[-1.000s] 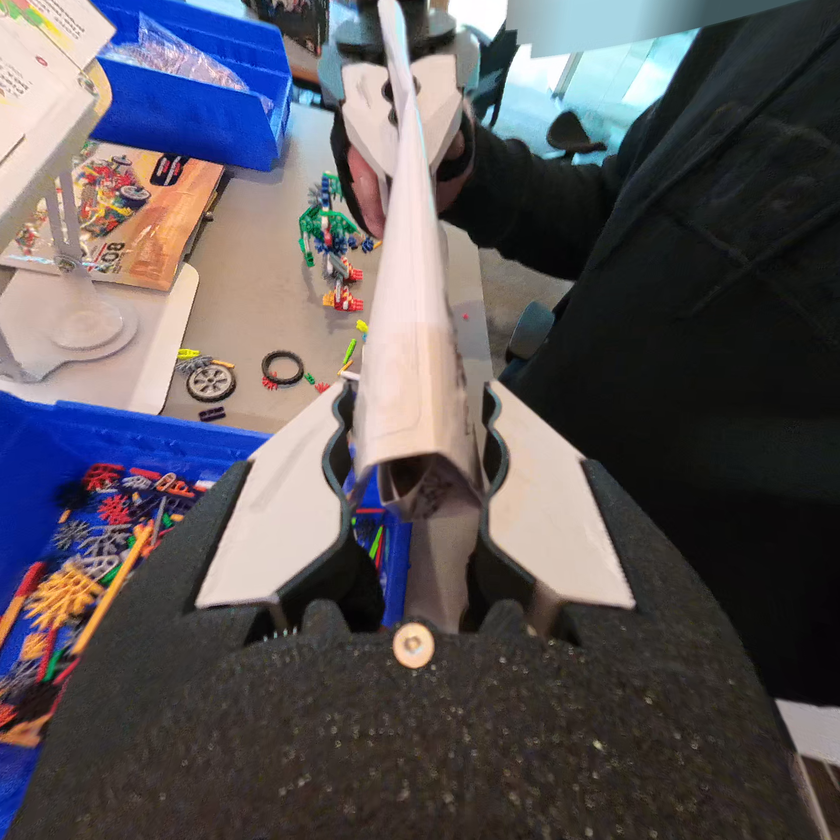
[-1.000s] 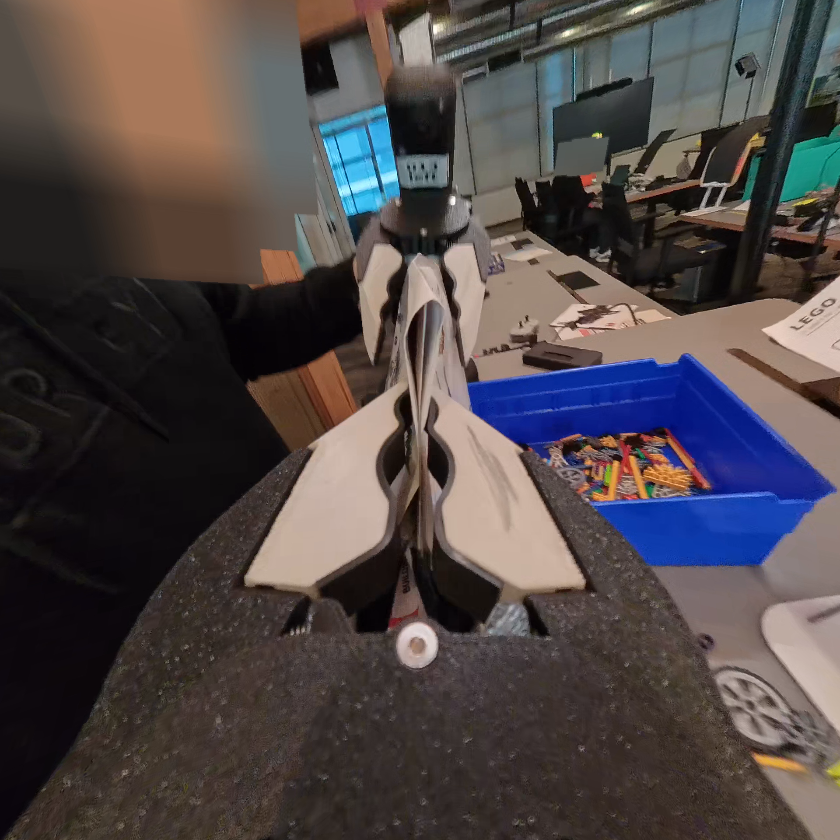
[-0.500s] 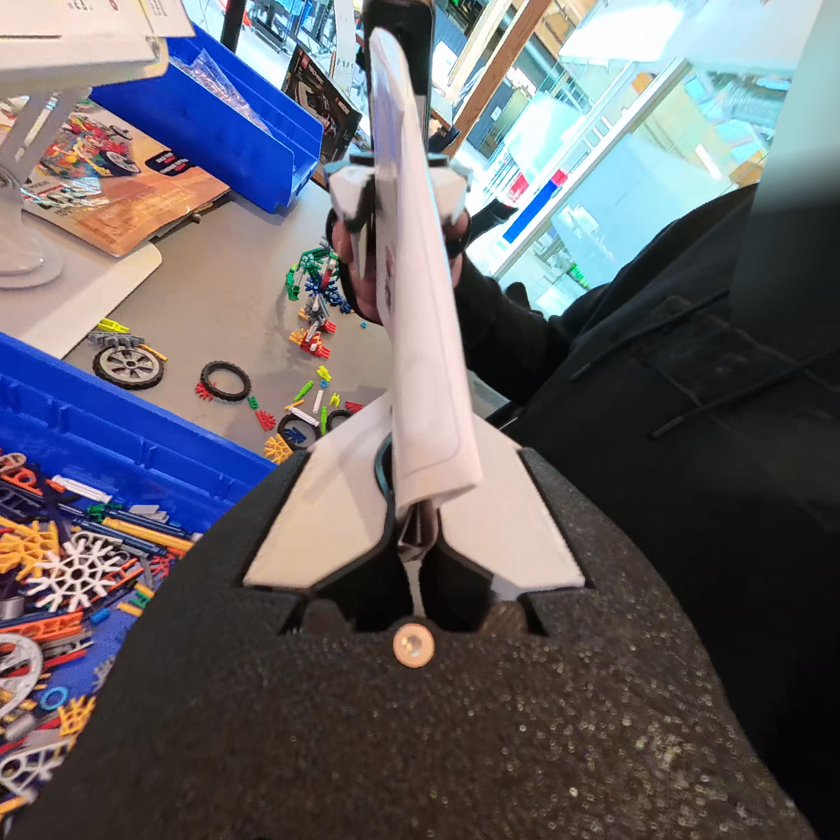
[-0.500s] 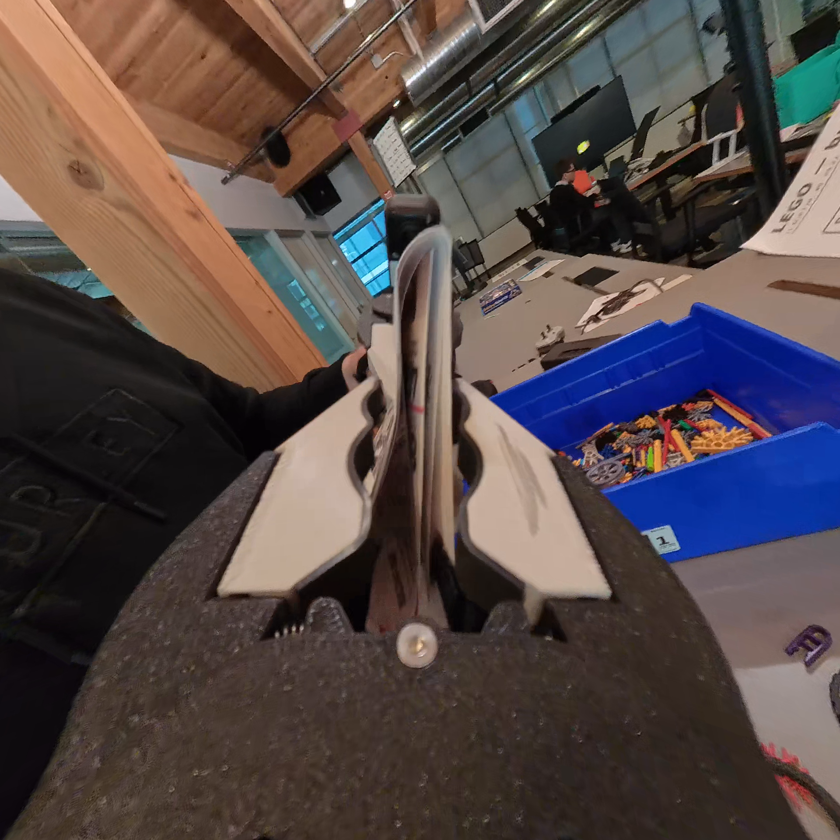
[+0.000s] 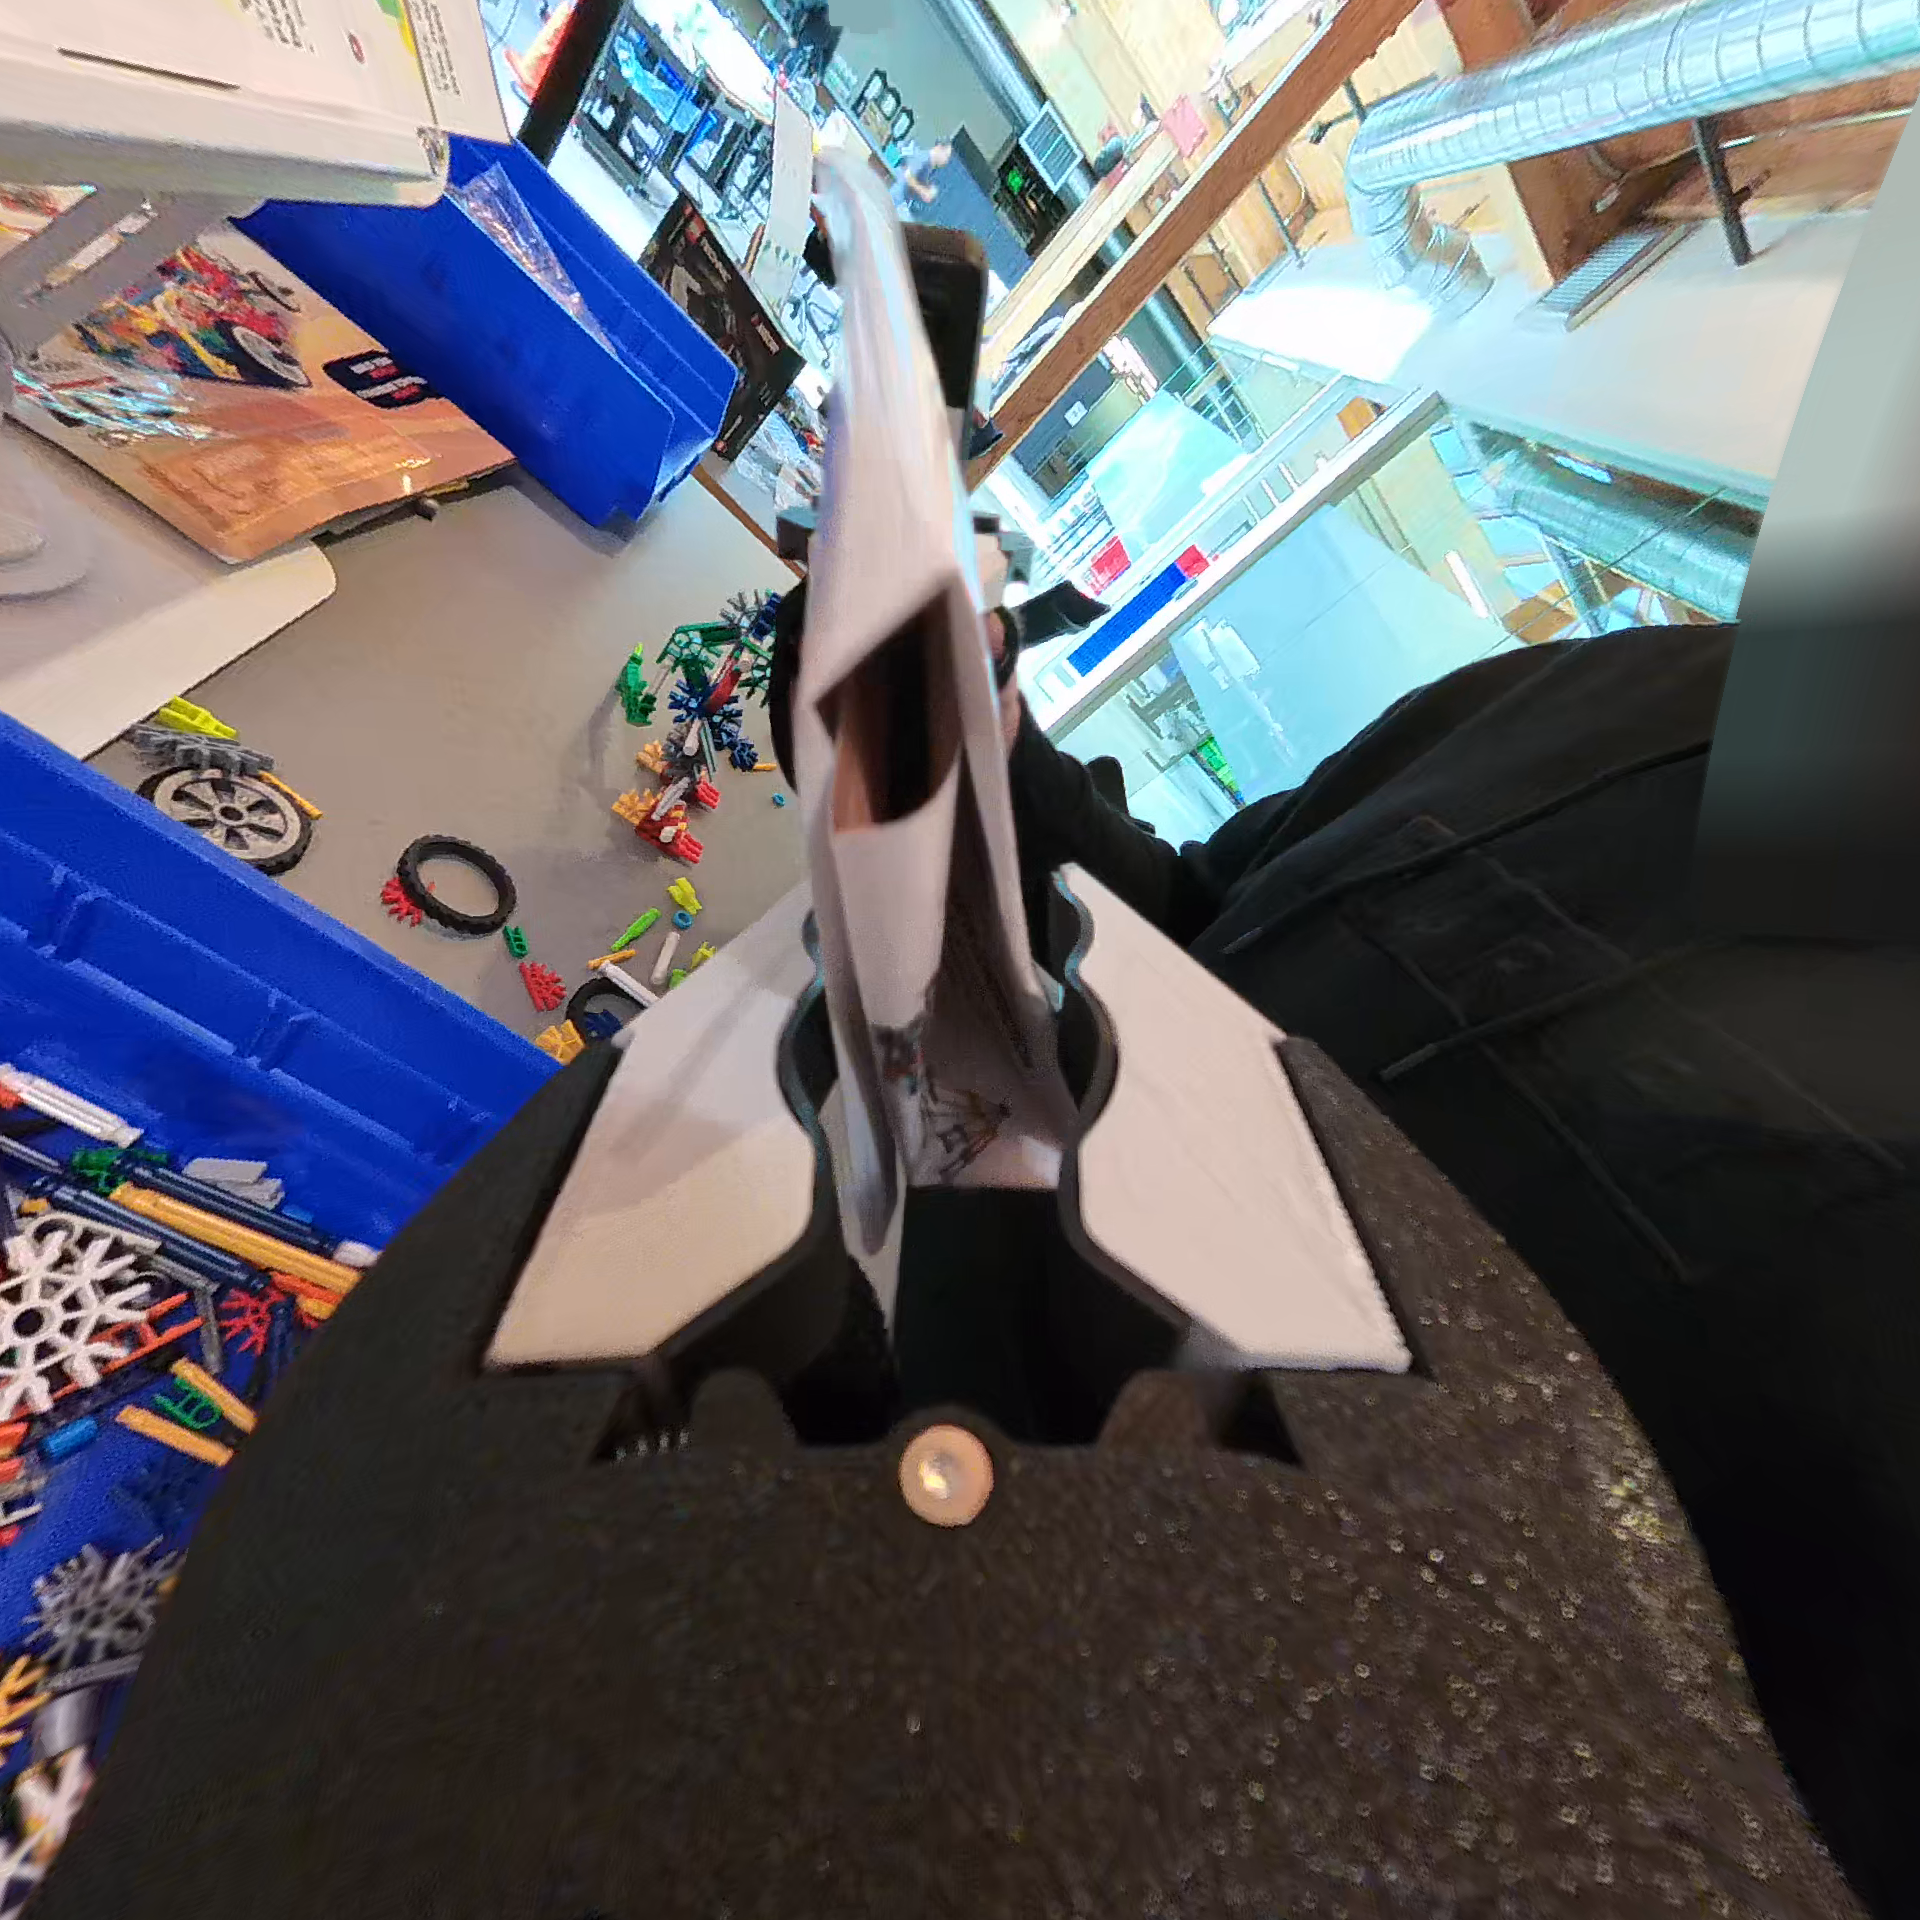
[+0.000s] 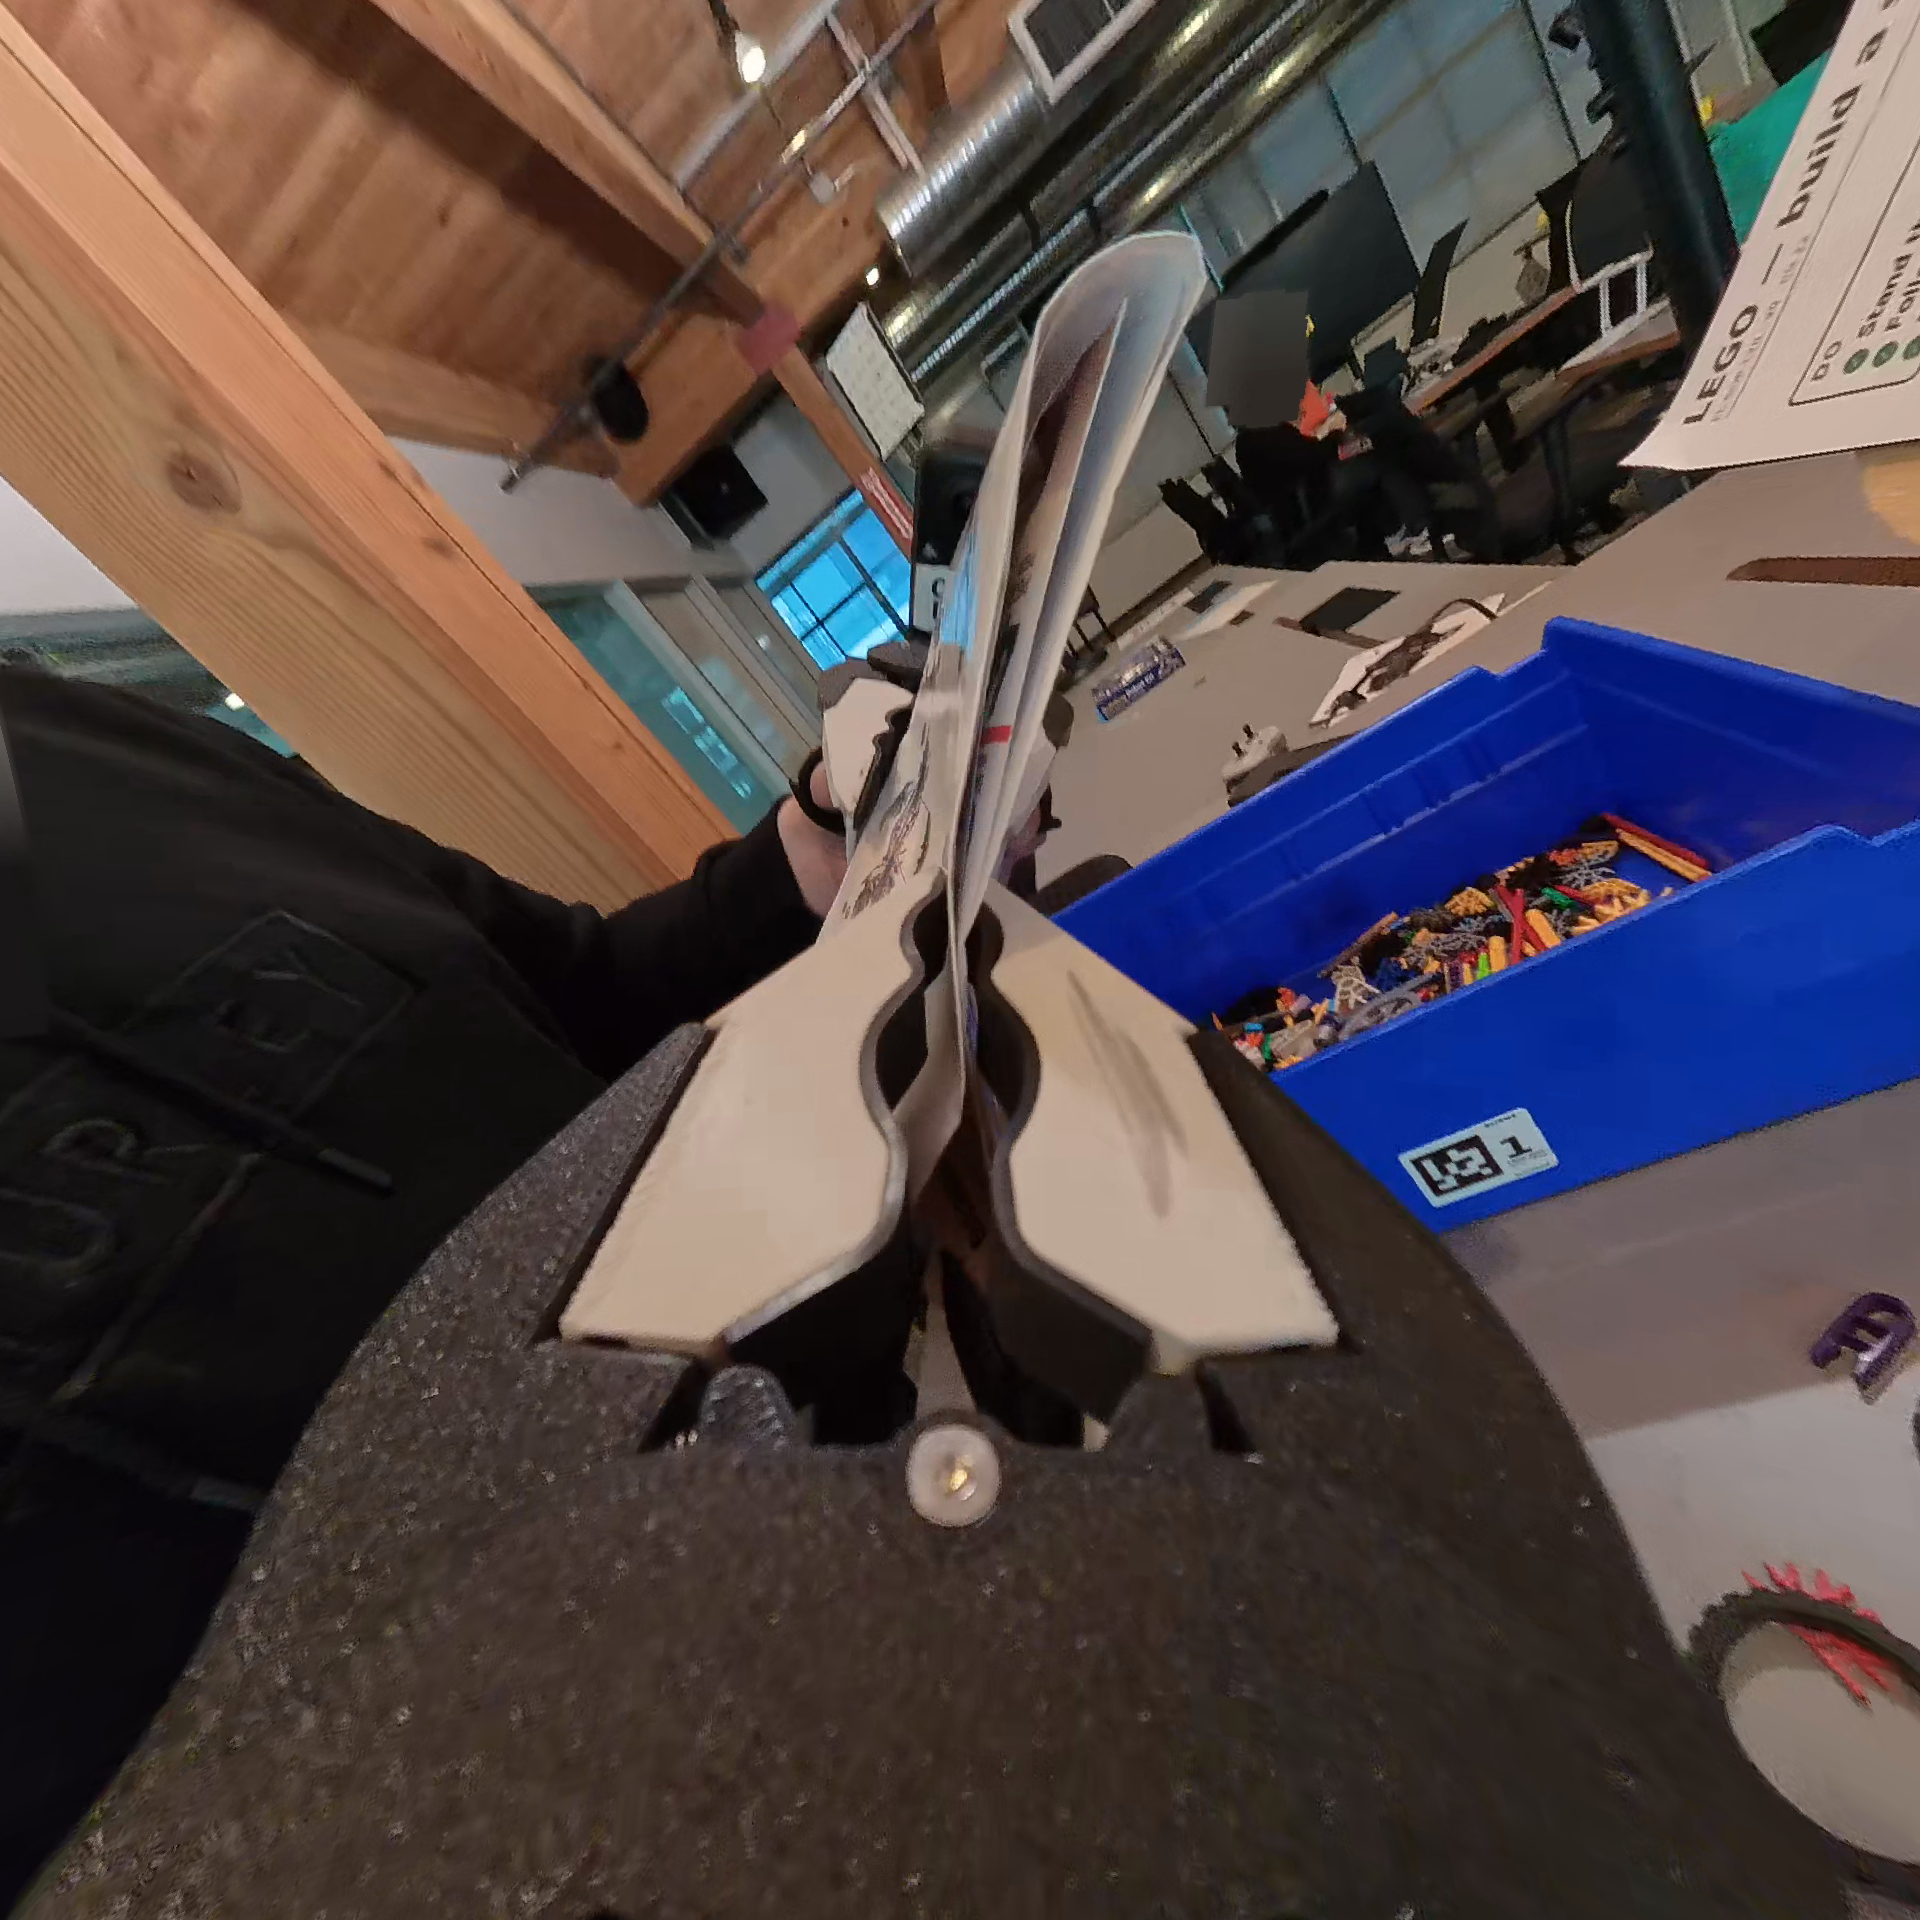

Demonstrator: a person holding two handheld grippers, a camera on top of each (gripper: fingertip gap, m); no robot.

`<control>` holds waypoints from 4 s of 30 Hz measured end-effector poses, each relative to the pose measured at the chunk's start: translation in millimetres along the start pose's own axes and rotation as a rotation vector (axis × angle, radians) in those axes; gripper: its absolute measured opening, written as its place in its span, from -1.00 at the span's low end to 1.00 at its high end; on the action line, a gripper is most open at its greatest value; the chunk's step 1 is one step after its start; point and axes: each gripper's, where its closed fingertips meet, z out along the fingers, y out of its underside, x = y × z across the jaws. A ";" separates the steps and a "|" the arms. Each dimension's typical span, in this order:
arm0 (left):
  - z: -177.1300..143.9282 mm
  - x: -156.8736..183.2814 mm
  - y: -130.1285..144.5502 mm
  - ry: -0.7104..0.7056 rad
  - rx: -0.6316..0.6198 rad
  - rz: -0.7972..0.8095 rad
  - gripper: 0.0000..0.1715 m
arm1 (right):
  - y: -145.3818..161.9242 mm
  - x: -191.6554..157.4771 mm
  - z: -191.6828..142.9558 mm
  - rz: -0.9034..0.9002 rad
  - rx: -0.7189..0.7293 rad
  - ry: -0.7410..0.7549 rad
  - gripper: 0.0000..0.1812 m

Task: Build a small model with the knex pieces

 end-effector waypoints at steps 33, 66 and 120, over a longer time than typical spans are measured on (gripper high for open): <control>-6.6 -9.3 -16.8 -0.029 0.134 -0.007 -0.78 | 3.3 6.9 15.6 0.140 0.120 -0.005 -1.00; 1.4 -4.5 -17.7 -0.093 0.236 -0.041 -0.97 | -15.7 12.3 4.9 0.145 0.269 -0.024 -1.00; 12.5 -8.0 -24.3 -0.124 0.295 -0.063 -1.00 | -3.7 6.3 3.9 0.140 0.194 -0.030 -1.00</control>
